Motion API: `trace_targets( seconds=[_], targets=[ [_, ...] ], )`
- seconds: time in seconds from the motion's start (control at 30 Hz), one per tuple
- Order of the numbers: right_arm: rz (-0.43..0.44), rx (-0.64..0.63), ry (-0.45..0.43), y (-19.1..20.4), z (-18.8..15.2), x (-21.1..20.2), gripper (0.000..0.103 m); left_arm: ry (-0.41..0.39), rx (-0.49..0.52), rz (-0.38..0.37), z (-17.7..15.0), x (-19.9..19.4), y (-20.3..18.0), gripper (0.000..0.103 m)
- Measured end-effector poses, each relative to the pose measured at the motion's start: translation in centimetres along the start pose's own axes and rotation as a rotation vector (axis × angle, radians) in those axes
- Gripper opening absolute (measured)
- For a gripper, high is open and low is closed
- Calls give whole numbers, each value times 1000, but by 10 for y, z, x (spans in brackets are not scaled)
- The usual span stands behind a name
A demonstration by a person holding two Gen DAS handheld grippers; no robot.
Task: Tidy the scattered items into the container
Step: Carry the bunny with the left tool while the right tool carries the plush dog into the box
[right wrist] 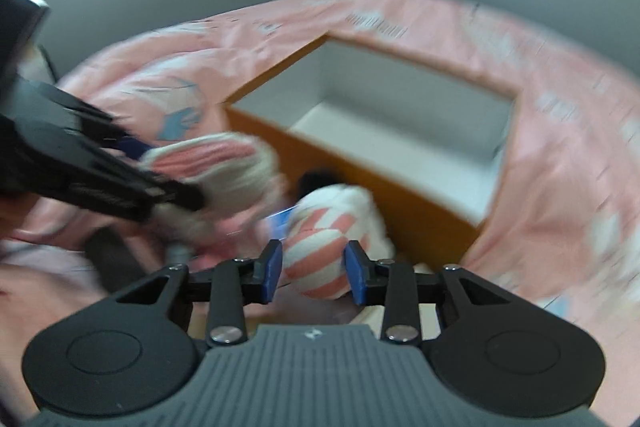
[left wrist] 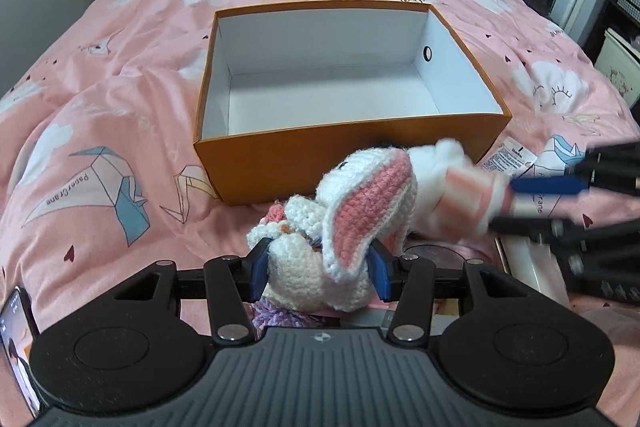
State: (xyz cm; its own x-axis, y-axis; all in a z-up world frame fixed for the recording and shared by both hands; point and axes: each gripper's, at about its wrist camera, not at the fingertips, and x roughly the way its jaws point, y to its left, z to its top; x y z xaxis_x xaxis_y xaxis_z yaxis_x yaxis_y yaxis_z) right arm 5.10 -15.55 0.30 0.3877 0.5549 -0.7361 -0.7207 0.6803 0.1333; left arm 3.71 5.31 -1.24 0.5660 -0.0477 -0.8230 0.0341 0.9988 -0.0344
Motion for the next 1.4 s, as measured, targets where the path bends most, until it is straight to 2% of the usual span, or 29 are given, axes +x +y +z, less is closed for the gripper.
trace_targets(
  seconds=[0.07, 0.17, 0.23, 0.3, 0.43, 0.53, 0.63, 0.67, 0.73, 0.77, 0.87, 0.93, 1.13, 1.27, 1.4],
  targets=[
    [51, 55, 37, -5, -4, 5, 39, 3, 2, -21, -1, 1, -1, 57],
    [37, 105, 78, -9, -7, 15, 44, 12, -19, -71, -1, 4, 0, 58],
    [73, 169, 83, -15, -7, 16, 54, 12, -29, -64, 0, 5, 1, 58],
    [90, 223, 84, -22, -5, 16, 57, 11, -33, -67, 0, 7, 1, 58],
    [42, 291, 120, -29, -4, 25, 60, 19, 19, -70, 0, 8, -4, 61],
    [56, 355, 153, -39, -2, 38, 63, 25, 50, -75, 1, 8, -5, 62],
    [43, 364, 174, -42, 3, 46, 67, 33, 94, -87, 2, 10, -6, 64],
    [35, 363, 185, -43, 5, 51, 68, 34, 103, -90, 2, 11, -7, 64],
    [30, 355, 209, -42, 8, 58, 78, 39, 113, -99, 3, 13, -8, 64],
    [23, 347, 218, -42, 8, 62, 79, 43, 117, -106, 3, 15, -8, 64],
    [-18, 312, 225, -39, 6, 69, 78, 50, 116, -118, 2, 20, -9, 64],
    [-50, 289, 223, -38, 4, 67, 67, 44, 112, -118, 2, 20, -9, 63],
    [-57, 271, 188, -38, 2, 59, 62, 25, 69, -133, 2, 14, -2, 58],
    [-71, 222, 124, -27, 10, 41, 62, -2, 19, -142, 6, 2, 7, 56],
    [-45, 193, 55, -21, 21, 15, 62, -50, -26, -173, 17, -16, 18, 54]
  ],
)
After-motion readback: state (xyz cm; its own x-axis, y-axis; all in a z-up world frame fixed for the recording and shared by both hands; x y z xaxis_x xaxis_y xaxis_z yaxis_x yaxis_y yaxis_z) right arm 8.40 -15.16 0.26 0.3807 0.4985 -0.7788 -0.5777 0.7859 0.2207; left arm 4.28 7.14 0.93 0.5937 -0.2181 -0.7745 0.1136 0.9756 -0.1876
